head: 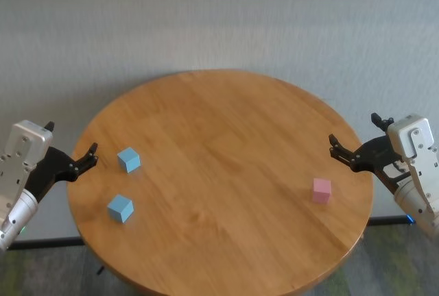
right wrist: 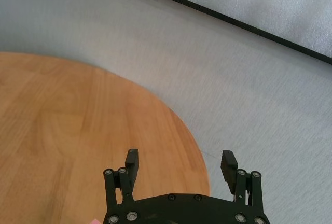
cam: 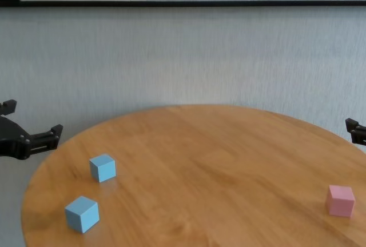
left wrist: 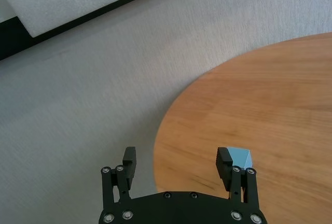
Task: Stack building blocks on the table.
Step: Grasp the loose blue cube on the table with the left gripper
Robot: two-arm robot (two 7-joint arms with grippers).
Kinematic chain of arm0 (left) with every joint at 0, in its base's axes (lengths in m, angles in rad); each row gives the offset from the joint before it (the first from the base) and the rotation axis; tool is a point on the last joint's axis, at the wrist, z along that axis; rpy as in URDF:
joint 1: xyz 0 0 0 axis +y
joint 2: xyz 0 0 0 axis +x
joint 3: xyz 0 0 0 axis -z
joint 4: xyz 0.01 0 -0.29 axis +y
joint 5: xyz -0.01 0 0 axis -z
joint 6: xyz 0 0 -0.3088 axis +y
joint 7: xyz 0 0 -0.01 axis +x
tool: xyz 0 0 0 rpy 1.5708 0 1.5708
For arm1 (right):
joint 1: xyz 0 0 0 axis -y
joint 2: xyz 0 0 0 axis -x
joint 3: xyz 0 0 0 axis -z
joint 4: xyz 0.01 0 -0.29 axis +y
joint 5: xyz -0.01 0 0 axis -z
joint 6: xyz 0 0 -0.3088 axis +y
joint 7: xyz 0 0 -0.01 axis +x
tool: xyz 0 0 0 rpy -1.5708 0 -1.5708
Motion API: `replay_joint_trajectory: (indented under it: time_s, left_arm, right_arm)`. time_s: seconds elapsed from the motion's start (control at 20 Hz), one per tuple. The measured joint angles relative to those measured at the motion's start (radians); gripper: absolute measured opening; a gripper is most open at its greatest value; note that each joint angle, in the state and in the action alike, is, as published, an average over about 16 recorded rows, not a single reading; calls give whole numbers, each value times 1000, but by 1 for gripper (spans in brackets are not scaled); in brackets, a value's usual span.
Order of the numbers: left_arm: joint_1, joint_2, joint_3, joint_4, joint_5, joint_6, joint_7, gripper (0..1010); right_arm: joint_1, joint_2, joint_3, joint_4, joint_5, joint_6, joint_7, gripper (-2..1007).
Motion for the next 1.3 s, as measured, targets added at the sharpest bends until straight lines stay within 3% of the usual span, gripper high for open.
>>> replay_joint_trajectory:
  time_s: [1.3]
  left_arm:
    - [0,0,0,0,0,0,0,1000]
  right_arm:
    - [0,0,0,0,0,0,0,1005]
